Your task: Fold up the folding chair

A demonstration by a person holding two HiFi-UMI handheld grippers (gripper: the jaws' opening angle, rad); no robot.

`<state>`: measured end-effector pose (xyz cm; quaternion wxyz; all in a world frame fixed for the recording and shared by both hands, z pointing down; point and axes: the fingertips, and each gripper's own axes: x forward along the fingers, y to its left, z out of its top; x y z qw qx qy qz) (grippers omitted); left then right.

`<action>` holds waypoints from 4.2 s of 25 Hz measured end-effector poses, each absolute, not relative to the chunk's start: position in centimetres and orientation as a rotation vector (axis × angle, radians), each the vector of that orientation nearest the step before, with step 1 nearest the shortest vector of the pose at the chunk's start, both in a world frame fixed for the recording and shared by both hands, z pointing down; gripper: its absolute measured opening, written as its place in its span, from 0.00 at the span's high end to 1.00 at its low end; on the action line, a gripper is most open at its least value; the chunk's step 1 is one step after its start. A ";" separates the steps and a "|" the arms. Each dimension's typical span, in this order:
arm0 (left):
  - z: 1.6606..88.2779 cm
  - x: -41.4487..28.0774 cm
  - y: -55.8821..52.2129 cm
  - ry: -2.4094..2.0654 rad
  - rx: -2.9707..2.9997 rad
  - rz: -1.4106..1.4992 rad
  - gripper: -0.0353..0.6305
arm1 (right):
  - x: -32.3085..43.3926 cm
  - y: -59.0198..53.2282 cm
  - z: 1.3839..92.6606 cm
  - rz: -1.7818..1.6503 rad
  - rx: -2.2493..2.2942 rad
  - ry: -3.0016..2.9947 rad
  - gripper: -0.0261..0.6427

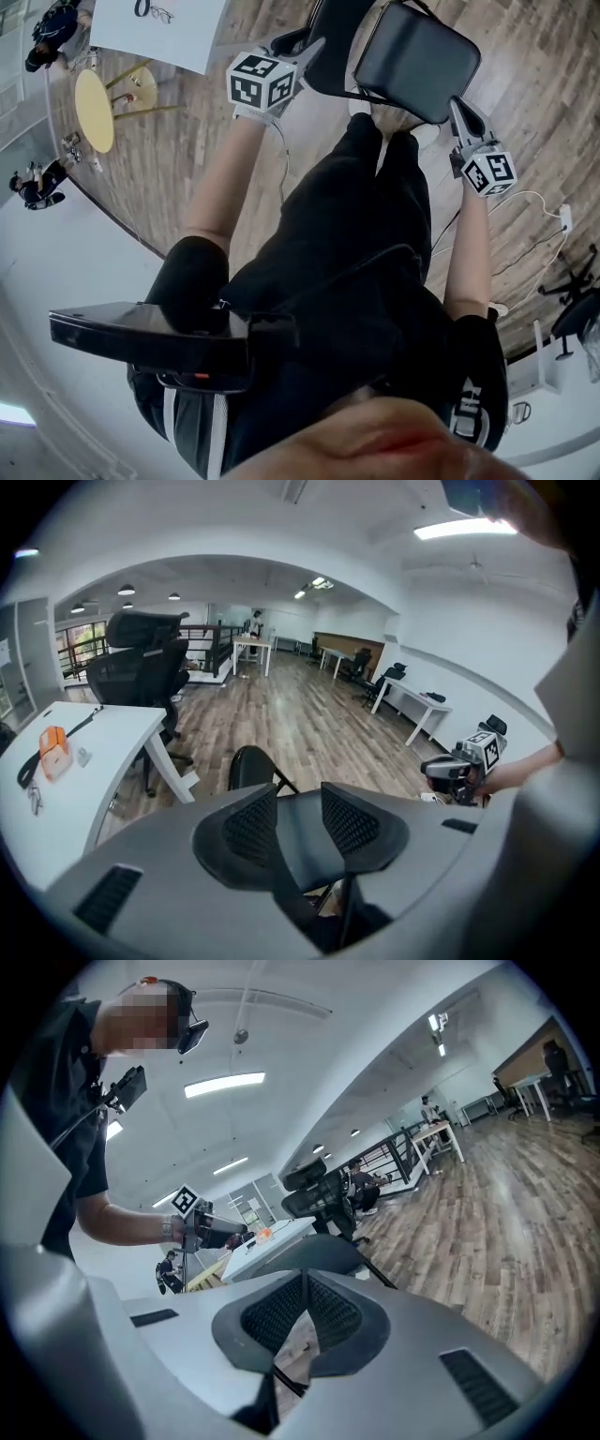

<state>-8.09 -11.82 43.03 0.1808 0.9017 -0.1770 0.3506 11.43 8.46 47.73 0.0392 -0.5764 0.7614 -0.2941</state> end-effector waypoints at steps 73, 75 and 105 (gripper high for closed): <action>58.5 -9.4 -18.2 -0.288 1.918 1.432 0.88 | 19.0 9.4 89.4 -1.695 -0.872 1.724 0.60; 57.6 -9.9 -18.7 -0.306 1.923 1.442 0.88 | 18.2 8.5 87.6 -1.677 -0.829 1.747 0.61; 49.6 -18.8 -28.3 -0.386 1.993 1.441 0.88 | 0.1 -9.7 64.9 -1.484 -0.482 1.992 0.86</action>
